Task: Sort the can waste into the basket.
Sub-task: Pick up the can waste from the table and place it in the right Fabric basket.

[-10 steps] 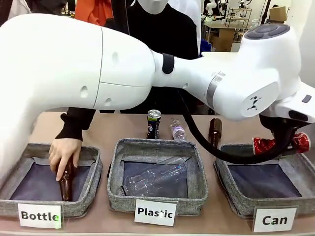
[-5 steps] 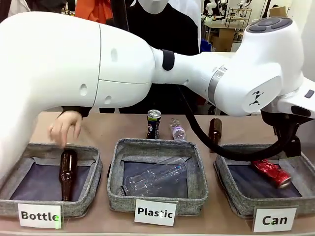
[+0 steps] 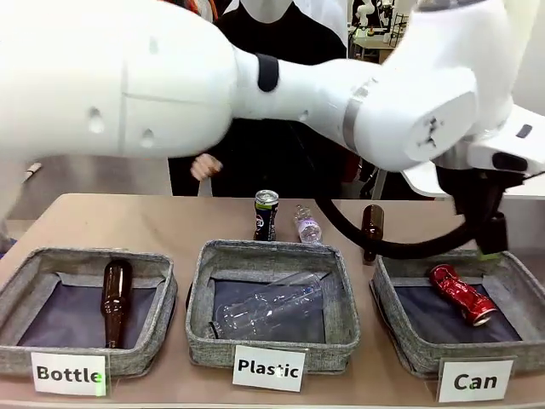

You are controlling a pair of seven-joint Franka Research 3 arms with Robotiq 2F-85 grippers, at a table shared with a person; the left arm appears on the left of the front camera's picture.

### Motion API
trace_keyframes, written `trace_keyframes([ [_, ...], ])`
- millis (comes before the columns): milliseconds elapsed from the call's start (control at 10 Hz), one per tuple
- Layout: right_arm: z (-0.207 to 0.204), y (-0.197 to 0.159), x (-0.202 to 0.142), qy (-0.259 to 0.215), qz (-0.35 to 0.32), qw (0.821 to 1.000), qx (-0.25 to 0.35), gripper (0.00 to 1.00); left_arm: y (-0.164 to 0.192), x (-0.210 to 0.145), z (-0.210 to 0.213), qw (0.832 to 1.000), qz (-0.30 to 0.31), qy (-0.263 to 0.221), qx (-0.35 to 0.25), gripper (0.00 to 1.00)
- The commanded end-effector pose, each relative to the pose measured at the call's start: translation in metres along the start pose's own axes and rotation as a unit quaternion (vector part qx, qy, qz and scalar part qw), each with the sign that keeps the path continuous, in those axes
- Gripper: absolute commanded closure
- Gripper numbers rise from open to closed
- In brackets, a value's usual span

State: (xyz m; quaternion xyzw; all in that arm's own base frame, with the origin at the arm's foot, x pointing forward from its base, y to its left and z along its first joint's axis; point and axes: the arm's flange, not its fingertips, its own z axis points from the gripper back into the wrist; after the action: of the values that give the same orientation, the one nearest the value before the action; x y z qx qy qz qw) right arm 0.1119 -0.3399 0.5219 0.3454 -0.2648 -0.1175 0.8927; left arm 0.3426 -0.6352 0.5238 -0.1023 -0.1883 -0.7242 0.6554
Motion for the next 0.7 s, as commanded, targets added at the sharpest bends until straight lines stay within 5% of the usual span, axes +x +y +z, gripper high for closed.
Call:
trace_keyframes([
  [0, -0.016, 0.012, 0.01, 0.012, 0.014, 1.0, 0.026, 0.0, -0.016, -0.07, 0.051, 0.995, 0.036, 0.04, -0.087, 0.0],
  [300, -0.124, 0.079, 0.036, 0.106, 0.069, 0.991, 0.053, 0.0, -0.024, -0.203, 0.125, 0.989, 0.111, -0.016, -0.092, 0.0],
  [600, -0.222, 0.142, 0.028, 0.187, 0.054, 0.97, 0.144, 0.0, -0.037, -0.359, 0.19, 0.954, 0.277, -0.108, -0.044, 0.0],
])
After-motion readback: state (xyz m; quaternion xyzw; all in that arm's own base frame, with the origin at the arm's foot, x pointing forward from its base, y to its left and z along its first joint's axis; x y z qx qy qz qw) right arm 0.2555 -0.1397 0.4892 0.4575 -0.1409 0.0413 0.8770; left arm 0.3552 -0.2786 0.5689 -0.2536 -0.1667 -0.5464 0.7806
